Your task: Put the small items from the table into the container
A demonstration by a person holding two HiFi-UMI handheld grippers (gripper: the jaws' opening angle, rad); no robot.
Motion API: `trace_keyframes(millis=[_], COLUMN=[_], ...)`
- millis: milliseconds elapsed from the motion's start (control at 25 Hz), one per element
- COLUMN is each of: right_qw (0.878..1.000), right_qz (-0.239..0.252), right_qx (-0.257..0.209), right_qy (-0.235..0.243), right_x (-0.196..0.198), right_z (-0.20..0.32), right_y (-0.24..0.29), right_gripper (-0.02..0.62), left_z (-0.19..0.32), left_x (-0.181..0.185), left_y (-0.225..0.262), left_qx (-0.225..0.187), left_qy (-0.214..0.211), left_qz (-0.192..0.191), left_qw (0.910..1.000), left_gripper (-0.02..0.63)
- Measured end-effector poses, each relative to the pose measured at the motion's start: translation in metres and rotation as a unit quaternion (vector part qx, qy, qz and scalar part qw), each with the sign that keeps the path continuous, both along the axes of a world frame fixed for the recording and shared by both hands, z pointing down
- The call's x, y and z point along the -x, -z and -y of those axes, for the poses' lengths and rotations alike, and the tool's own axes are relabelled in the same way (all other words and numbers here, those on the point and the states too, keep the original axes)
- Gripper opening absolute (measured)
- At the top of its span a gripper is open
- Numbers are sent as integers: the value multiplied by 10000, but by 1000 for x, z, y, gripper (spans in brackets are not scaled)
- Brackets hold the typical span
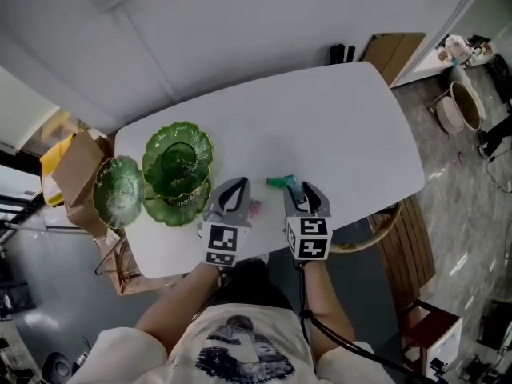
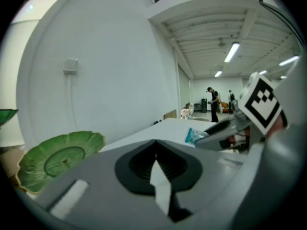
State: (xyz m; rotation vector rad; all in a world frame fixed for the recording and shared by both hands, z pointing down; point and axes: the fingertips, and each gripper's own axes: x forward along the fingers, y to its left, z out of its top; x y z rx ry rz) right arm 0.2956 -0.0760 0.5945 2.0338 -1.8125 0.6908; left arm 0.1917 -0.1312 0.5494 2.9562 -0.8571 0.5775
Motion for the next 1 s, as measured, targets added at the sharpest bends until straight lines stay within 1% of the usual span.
trace_keyframes(millis=[160,440,720,1000], right_qw=[9997,9967,9916,9855], right_qz=[-79,-184,-225,-266], right_qx=[-94,-337,-535,-679], right_qy=[230,722,1155,1534], right_x=[40,118,194,260], right_z=[-4,0,4,7], right_y=[18,53,82,102], right_gripper=[173,173,173,173], left_z=[-8,-16,-22,-23], left_x=[43,126,212,284], left_y=[15,46,74,92], left_qx=[-50,-280,-477,-624], left_qy=[233,738,1248,1669], left_qz=[-93,-238,-309,-322], left_qw=[9997,9966,9906,9835], left_gripper=[-10,-11,-11,-11])
